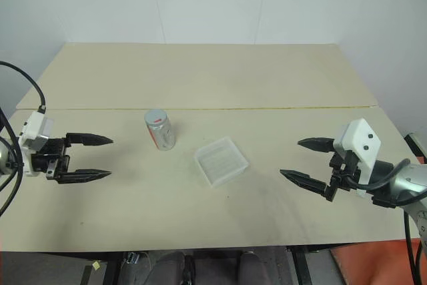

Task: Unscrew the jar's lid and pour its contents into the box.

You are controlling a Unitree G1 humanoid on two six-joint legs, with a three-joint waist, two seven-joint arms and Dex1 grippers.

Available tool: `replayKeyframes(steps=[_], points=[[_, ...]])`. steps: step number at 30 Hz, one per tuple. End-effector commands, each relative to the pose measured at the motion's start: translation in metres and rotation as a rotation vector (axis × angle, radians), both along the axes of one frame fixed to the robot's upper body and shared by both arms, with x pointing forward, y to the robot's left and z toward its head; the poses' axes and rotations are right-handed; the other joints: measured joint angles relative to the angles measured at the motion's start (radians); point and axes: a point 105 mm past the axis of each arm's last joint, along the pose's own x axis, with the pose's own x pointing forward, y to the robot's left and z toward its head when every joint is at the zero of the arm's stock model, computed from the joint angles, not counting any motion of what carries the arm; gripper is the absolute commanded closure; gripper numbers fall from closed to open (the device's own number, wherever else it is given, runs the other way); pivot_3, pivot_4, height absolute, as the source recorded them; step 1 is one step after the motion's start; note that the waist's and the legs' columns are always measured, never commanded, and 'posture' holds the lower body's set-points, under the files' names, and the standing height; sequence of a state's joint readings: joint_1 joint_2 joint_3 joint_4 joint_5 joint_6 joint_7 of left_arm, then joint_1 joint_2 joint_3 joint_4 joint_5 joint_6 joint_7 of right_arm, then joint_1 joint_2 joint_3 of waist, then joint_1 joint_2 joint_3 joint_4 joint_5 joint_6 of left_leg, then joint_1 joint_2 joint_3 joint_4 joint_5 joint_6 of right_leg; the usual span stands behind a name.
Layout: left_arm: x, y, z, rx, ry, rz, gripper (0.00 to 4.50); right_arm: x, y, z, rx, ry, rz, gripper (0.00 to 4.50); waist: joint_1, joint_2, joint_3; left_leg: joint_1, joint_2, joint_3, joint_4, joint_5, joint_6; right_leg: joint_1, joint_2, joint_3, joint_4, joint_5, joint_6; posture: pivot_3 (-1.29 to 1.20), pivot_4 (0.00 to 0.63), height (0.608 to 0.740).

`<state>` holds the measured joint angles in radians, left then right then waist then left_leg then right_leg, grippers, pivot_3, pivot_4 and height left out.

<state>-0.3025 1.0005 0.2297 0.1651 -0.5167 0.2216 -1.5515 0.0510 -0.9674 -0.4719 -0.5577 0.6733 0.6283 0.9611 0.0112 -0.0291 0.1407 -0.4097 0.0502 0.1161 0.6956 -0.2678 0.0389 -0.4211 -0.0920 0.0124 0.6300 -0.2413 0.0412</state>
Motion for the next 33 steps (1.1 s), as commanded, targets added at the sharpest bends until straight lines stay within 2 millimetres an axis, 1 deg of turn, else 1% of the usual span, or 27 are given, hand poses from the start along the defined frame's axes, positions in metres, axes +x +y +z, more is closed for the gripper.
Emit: replayKeyframes(steps=[1,7,10,15,18,21,27,30,33], points=[[0.000,-0.002,0.011,-0.010,-0.057,-0.002,0.04,-0.002,0.005,0.011,0.005,-0.055,0.031,0.00,0.000,0.000,0.000,0.000,0.000,0.000,0.000,0.000,0.000,0.000,0.000,0.000,0.000,0.000,0.000,0.00,0.150,0.740],[0.005,-0.005,0.013,-0.031,-0.098,0.026,0.04,0.001,0.009,0.014,0.023,-0.067,0.036,0.00,0.000,0.000,0.000,0.000,0.000,0.000,0.000,0.000,0.000,0.000,0.000,0.000,0.000,0.000,0.000,0.00,0.150,0.740],[0.008,-0.010,0.012,-0.066,-0.101,0.063,0.04,0.004,0.015,0.016,0.053,-0.067,0.043,0.00,0.000,0.000,0.000,0.000,0.000,0.000,0.000,0.000,0.000,0.000,0.000,0.000,0.000,0.000,0.000,0.00,0.150,0.740],[0.014,-0.024,-0.003,-0.104,-0.105,0.178,0.04,0.009,0.028,0.020,0.083,-0.072,0.069,0.00,-0.001,0.000,0.000,0.000,0.000,-0.003,0.000,0.000,0.000,0.000,0.000,0.001,0.000,0.000,0.000,0.00,0.150,0.740],[0.022,-0.031,-0.002,-0.170,-0.122,0.292,0.04,0.013,0.034,0.023,0.092,-0.082,0.089,0.00,-0.001,0.000,0.000,0.000,0.000,-0.004,0.000,0.000,0.000,0.000,0.000,0.001,0.000,0.000,0.000,0.00,0.150,0.740],[0.025,-0.040,-0.003,-0.230,-0.124,0.373,0.04,0.017,0.038,0.023,0.098,-0.094,0.098,0.00,0.001,-0.001,0.000,0.000,0.000,-0.005,0.000,0.000,0.000,0.001,0.000,0.001,0.000,0.000,0.001,0.00,0.150,0.740],[0.021,-0.049,-0.015,-0.261,-0.105,0.497,0.04,0.022,0.044,0.027,0.114,-0.130,0.093,0.00,0.001,-0.001,0.000,0.000,0.000,-0.005,0.000,0.000,0.000,0.000,0.000,0.001,0.000,0.001,0.001,0.00,0.150,0.740],[0.024,-0.054,-0.020,-0.285,-0.109,0.560,0.04,0.022,0.045,0.032,0.126,-0.149,0.099,0.00,0.001,-0.001,0.000,0.001,0.000,-0.005,0.000,0.000,0.000,0.001,0.000,0.001,0.000,0.001,0.001,0.00,0.150,0.740],[0.032,-0.059,-0.022,-0.312,-0.124,0.613,0.04,0.021,0.047,0.035,0.134,-0.163,0.109,0.00,0.001,-0.001,-0.001,0.002,0.000,-0.005,0.000,0.000,0.000,0.002,-0.001,0.001,0.001,0.001,0.000,0.00,0.150,0.740]])
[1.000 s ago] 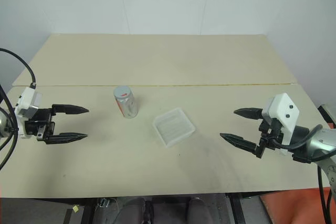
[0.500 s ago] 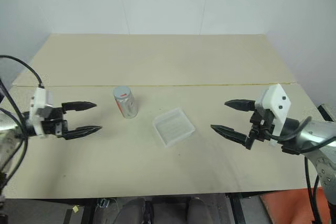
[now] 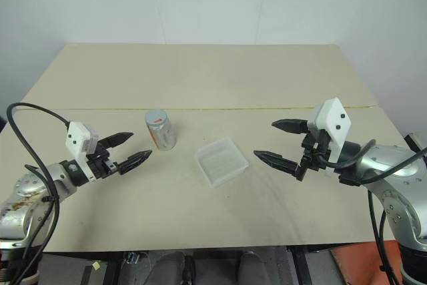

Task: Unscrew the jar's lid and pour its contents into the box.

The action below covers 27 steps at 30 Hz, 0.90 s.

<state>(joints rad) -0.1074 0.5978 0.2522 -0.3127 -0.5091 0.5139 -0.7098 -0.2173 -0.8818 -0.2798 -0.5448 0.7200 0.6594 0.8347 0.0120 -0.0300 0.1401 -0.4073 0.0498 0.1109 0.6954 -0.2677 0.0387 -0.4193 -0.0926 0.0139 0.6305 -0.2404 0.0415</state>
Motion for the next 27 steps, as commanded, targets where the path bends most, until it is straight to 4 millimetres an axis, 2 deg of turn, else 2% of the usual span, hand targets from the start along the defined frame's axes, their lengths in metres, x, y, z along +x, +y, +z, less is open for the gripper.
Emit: replayKeyframes(steps=[1,10,14,27], points=[[0.007,-0.009,0.009,-0.031,-0.048,0.044,0.04,-0.004,0.005,0.015,0.025,-0.071,0.022,0.00,0.001,0.000,0.000,0.000,0.000,0.000,0.000,0.000,0.000,0.000,0.000,0.000,0.000,0.000,0.000,0.00,0.150,0.740],[0.025,-0.023,0.001,-0.053,-0.049,0.059,0.04,-0.006,0.011,0.021,0.055,-0.087,0.035,0.00,0.000,0.000,0.000,0.000,0.000,0.000,0.000,0.000,0.000,0.000,0.000,0.000,-0.001,0.000,0.000,0.00,0.150,0.740],[0.035,-0.021,0.002,-0.067,-0.057,0.077,0.04,-0.007,0.013,0.022,0.057,-0.095,0.038,0.00,0.000,0.000,0.000,0.000,0.000,0.000,0.000,0.000,0.000,0.000,0.000,0.000,-0.001,0.000,0.000,0.00,0.150,0.740],[0.054,-0.038,-0.008,-0.082,-0.103,0.054,0.04,-0.009,0.015,0.025,0.063,-0.114,0.044,0.00,0.001,0.000,0.000,-0.001,0.000,0.000,0.000,0.000,0.000,0.000,0.000,0.000,-0.001,0.000,0.000,0.00,0.150,0.740]])
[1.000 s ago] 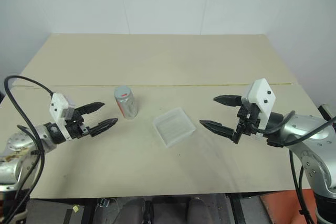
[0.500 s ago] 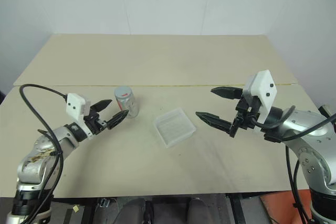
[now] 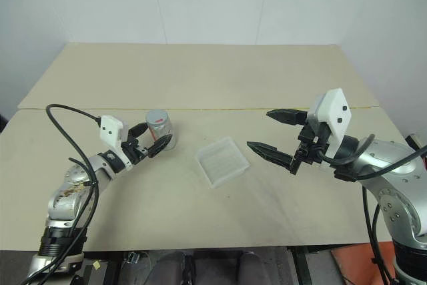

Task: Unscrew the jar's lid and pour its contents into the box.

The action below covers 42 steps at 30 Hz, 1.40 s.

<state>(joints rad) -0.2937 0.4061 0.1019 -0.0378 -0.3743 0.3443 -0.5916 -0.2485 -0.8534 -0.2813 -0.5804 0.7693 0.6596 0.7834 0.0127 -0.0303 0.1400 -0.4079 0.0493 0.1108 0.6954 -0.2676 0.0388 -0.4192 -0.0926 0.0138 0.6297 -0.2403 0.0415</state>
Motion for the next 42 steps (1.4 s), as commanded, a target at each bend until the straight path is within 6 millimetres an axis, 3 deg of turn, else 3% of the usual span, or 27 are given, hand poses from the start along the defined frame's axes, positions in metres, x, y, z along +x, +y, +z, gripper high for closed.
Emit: replayKeyframes(steps=[1,14,22,27,31,35,42], points=[[0.007,-0.005,0.012,0.007,-0.073,-0.008,0.04,-0.007,0.004,0.013,0.007,-0.066,0.019,0.00,0.000,0.000,0.000,0.000,0.000,0.000,0.000,0.000,0.000,0.000,0.000,0.000,0.000,0.000,0.000,0.00,0.150,0.740],[0.023,-0.007,0.011,-0.043,-0.104,0.021,0.04,-0.012,0.005,0.013,0.003,-0.066,0.019,0.00,-0.001,0.000,0.000,0.000,0.000,0.000,0.000,0.000,0.000,0.000,0.000,0.000,0.000,0.000,0.000,0.00,0.150,0.740],[0.022,-0.007,0.014,-0.065,-0.121,0.015,2.47,-0.013,0.007,0.011,-0.001,-0.057,0.028,0.00,-0.001,0.000,0.000,0.000,0.000,0.000,0.000,0.000,0.000,0.000,0.000,0.000,-0.001,0.000,0.000,0.00,0.150,0.740],[0.020,-0.008,0.012,-0.038,-0.118,-0.006,2.48,-0.012,0.009,0.014,0.015,-0.063,0.031,0.00,-0.001,0.000,0.000,0.000,0.000,0.000,0.000,0.000,0.000,0.000,0.000,0.000,-0.001,0.000,0.000,0.00,0.150,0.740],[0.024,-0.009,0.030,0.028,-0.167,-0.063,2.48,-0.007,0.013,0.015,0.012,-0.071,0.044,0.00,-0.001,0.000,0.000,0.000,0.000,0.000,0.000,0.000,0.000,0.000,0.000,0.000,-0.001,0.000,0.000,0.00,0.150,0.740],[0.017,-0.010,0.057,0.094,-0.220,-0.217,2.48,0.001,0.025,0.029,0.051,-0.103,0.084,0.00,-0.005,0.000,0.000,0.000,0.000,0.000,0.000,0.000,0.000,-0.001,0.000,0.000,0.000,0.000,0.000,0.00,0.150,0.740],[0.006,-0.023,0.099,0.112,-0.263,-0.521,2.48,0.027,0.070,0.057,0.132,-0.114,0.139,0.00,-0.009,0.000,0.000,-0.002,0.000,0.002,0.000,0.001,-0.001,-0.002,0.001,-0.001,0.001,0.000,0.000,0.00,0.150,0.740]])
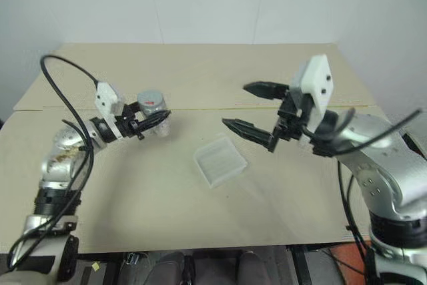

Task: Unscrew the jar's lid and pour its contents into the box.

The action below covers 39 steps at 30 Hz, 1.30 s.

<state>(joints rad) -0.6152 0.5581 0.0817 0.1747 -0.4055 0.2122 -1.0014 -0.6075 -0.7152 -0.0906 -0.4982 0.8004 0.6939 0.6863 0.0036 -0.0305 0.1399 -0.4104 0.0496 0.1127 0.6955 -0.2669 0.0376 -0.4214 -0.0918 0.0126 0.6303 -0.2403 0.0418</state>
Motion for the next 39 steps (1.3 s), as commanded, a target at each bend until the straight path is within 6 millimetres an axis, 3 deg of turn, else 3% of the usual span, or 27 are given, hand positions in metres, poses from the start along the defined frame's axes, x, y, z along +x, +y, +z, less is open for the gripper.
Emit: replayKeyframes(steps=[1,6,15,23,39], points=[[-0.008,-0.014,0.025,-0.020,-0.017,-0.193,2.48,0.014,0.023,0.015,0.026,0.006,-0.003,0.00,0.000,0.000,0.000,-0.001,0.000,0.001,0.000,0.000,0.000,0.000,0.000,0.000,0.000,0.000,0.000,0.00,0.150,0.740],[-0.002,-0.030,0.035,-0.014,-0.009,-0.344,2.48,0.015,0.059,0.033,0.076,0.071,0.103,0.00,0.003,0.000,0.000,-0.005,0.000,0.002,0.001,0.003,-0.005,-0.001,0.000,-0.003,0.002,0.000,0.000,0.00,0.150,0.740],[0.001,-0.047,0.037,0.021,-0.033,-0.468,2.48,0.038,0.090,0.023,0.029,0.099,0.036,0.00,-0.006,0.000,0.000,-0.009,0.000,0.001,0.003,0.004,-0.006,-0.004,0.000,-0.004,0.002,0.000,0.000,0.00,0.150,0.740],[0.002,-0.048,0.040,0.028,-0.048,-0.485,2.48,0.050,0.098,0.009,0.004,0.118,-0.002,0.00,-0.015,0.000,0.000,-0.011,0.000,-0.001,0.004,0.004,-0.006,-0.004,0.000,-0.006,0.002,0.000,0.001,0.00,0.150,0.740],[0.000,-0.045,0.037,0.050,-0.045,-0.486,2.48,0.055,0.095,0.014,0.018,0.083,-0.016,0.00,-0.018,0.001,0.000,-0.011,0.000,-0.001,0.004,0.004,-0.006,-0.005,0.000,-0.006,0.002,0.000,0.001,0.00,0.150,0.740]])
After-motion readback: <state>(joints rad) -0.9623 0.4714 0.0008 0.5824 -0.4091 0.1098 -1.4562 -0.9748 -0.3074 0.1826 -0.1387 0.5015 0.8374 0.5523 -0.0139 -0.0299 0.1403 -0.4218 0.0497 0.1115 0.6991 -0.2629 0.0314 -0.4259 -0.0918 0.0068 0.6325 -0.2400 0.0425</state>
